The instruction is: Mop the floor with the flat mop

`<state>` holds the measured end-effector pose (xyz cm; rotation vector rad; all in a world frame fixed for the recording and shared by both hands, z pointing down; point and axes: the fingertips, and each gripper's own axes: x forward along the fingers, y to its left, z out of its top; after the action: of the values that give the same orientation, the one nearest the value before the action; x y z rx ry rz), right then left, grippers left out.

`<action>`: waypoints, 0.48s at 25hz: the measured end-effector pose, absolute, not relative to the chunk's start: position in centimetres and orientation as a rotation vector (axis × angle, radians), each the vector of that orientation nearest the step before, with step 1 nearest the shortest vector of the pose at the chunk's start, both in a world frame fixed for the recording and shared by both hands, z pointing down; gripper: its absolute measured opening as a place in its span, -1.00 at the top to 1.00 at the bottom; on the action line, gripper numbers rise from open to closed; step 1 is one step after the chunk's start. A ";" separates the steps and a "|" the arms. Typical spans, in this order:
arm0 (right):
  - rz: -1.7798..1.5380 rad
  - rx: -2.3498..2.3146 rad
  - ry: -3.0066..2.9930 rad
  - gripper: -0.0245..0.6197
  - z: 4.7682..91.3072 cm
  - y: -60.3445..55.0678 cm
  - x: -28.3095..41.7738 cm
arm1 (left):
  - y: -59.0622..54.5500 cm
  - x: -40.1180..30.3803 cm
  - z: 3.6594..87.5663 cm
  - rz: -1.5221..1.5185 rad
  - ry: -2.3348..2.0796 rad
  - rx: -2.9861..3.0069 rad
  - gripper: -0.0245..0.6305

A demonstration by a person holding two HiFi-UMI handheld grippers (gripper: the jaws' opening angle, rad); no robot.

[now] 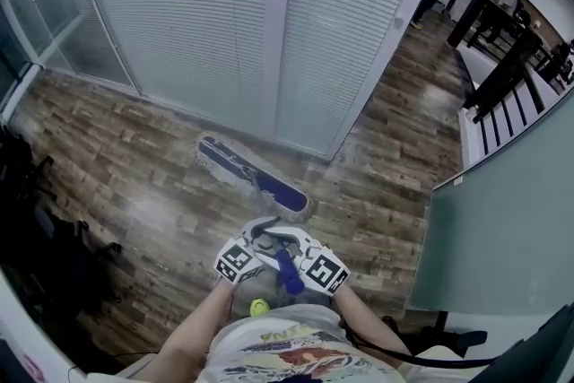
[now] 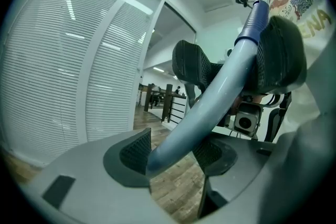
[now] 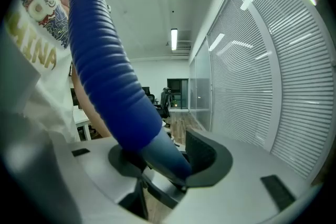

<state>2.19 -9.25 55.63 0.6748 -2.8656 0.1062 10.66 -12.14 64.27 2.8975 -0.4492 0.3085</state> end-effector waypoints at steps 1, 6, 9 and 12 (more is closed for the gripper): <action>0.108 0.668 -2.868 0.39 55.7 -10.8 2.9 | -13.8 11.2 64.5 0.327 -0.457 2.895 0.26; 0.109 0.631 -2.859 0.39 56.5 -18.7 6.6 | -21.9 14.8 65.2 0.397 -0.471 2.893 0.26; 0.111 0.615 -2.857 0.39 56.9 -23.4 8.2 | -26.7 16.2 65.6 0.417 -0.496 2.881 0.25; 0.132 0.616 -2.884 0.39 56.7 -27.3 9.4 | -30.7 17.2 65.5 0.413 -0.529 2.872 0.25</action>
<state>9.37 -27.33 56.67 0.6162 -2.8838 0.1322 17.16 -30.70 65.50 2.8716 -0.5293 0.4130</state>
